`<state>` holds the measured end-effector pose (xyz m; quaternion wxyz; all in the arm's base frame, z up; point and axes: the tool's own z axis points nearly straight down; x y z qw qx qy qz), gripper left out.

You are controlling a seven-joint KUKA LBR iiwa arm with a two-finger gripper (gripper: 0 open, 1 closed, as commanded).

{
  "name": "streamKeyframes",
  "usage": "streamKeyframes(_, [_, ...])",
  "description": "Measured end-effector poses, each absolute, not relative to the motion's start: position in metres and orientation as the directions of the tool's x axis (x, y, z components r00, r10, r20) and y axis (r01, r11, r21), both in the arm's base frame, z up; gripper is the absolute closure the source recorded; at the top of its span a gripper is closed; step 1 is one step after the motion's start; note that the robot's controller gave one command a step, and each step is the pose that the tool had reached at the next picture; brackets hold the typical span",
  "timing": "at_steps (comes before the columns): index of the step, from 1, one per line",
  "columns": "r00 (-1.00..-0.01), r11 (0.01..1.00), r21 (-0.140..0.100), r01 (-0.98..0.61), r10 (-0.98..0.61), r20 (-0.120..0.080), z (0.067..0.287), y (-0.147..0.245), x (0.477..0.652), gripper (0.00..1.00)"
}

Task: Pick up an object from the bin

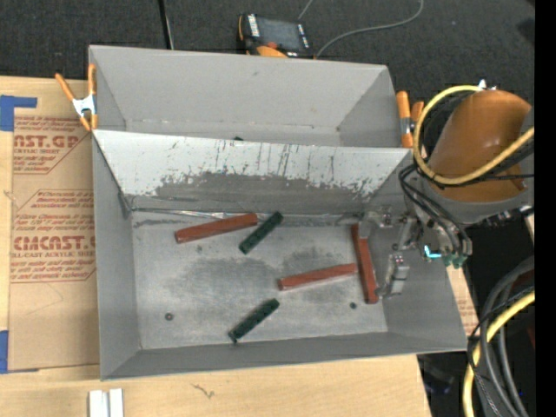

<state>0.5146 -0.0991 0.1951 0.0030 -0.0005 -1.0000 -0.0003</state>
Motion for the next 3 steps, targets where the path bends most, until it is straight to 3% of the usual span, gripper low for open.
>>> streamKeyframes(1, [-0.999, 0.999, 0.001, -0.054, -0.054, 0.005, 0.072, -0.105, 0.550, 0.00])
streamKeyframes(2, [-0.999, 0.999, 0.000, -0.054, -0.054, 0.000, 0.077, -0.105, 0.551, 1.00])
streamKeyframes(3, [-0.999, 0.999, -0.003, -0.034, -0.034, -0.010, 0.230, -0.106, 0.543, 1.00])
